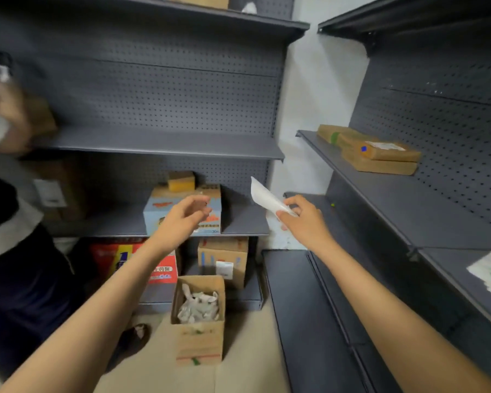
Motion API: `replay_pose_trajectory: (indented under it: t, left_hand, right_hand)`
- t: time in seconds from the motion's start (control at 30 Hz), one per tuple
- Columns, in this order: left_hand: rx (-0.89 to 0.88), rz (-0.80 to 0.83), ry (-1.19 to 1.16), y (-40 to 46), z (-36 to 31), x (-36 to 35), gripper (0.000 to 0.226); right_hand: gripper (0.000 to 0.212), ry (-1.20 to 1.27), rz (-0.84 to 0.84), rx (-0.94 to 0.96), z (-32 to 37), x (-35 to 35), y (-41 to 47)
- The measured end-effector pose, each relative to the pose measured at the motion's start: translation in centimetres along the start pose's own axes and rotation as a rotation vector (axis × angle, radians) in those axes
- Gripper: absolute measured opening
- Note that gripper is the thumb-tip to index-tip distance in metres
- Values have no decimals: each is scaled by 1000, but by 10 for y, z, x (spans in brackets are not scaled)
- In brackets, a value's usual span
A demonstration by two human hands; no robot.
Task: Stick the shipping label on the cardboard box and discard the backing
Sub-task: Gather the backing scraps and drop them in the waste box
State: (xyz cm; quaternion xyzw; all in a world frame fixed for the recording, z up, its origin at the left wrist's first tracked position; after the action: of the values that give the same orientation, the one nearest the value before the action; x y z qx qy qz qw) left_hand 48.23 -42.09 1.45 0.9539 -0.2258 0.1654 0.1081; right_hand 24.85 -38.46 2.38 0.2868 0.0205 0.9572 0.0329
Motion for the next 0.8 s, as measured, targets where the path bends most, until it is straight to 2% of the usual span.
replay_pose_trajectory:
  t: [0.2,0.4,0.63,0.8]
  left_hand:
    - [39,-56,50,15,39,80,27]
    - [87,-48,96,47,87,137,29]
    - [212,-8,-4,85,164,152,30]
    - [304,-22,-101,118,234,143,30]
  right_hand:
    - [11,59,103,44,30,-78,69]
    - [10,57,143,2,30,-139,129]
    - [9,14,231,-137,-27,-199,186]
    - [9,-7,332,-255,-98,-244,229]
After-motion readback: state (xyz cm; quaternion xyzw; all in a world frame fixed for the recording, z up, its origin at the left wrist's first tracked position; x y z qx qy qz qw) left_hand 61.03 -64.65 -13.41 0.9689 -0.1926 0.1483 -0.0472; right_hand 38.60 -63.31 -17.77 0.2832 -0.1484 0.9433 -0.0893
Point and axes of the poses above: each hand's wrist, its own y-axis towards the middle knuckle, its own x-axis out of the back of the hand, z = x × y, the point moved 5 cm from there along y, towards the middle knuckle, and after that the axes turned 14 degrees about z, right-handed, at the moved point
